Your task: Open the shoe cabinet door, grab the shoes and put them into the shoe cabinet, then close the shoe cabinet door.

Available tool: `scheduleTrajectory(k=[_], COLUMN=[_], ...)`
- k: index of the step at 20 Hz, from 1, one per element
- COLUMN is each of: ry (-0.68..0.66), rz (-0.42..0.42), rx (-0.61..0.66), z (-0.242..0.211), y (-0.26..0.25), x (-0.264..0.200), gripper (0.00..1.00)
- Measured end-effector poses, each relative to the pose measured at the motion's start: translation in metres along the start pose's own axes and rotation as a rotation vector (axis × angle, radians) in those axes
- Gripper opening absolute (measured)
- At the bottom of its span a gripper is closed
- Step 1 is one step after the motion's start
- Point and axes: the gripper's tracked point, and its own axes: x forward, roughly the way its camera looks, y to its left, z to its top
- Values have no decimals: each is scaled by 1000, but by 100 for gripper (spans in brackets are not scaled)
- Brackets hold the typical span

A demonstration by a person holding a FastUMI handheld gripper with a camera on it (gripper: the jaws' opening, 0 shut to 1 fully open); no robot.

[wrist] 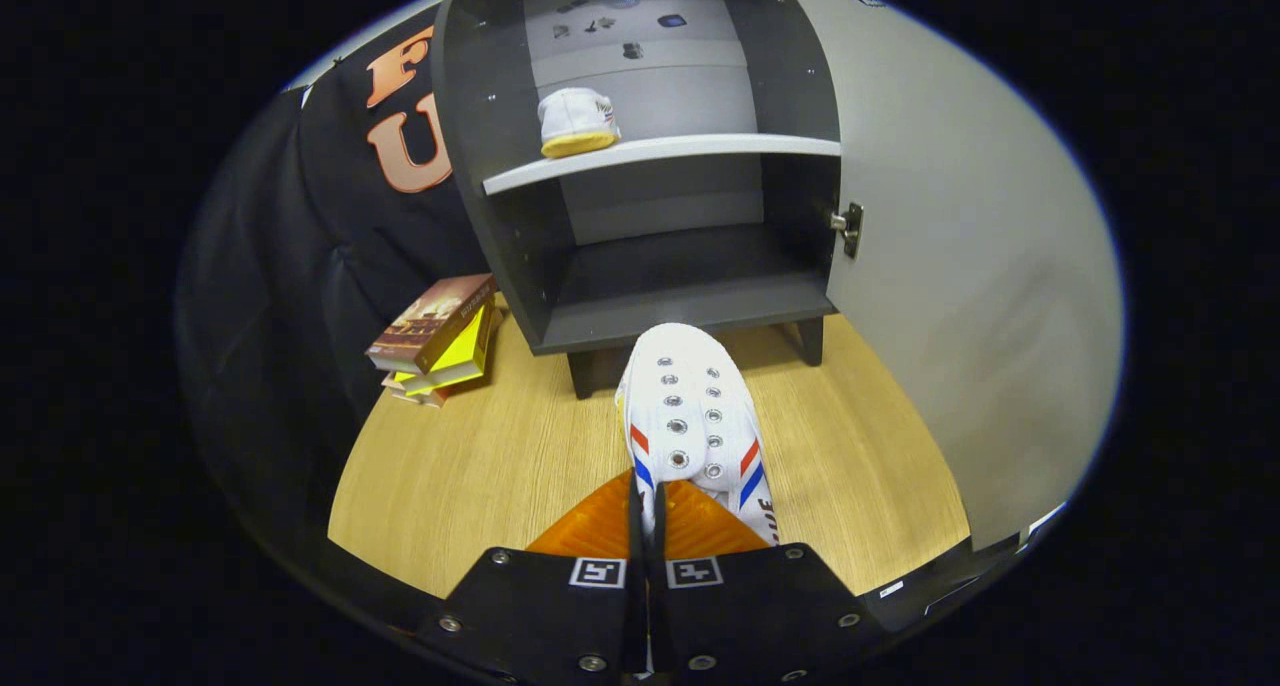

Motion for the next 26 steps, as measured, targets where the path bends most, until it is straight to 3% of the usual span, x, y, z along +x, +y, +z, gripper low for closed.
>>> scheduleTrajectory(k=[5,11,16,26], ry=[-77,-156,-192,-208], rz=[31,2,-63,-36], rx=[-19,-91,-129,-128], z=[73,153,212,311], y=[-3,-9,-22,-11], x=[-26,-42,-26,32], gripper=[1,1,1,1])
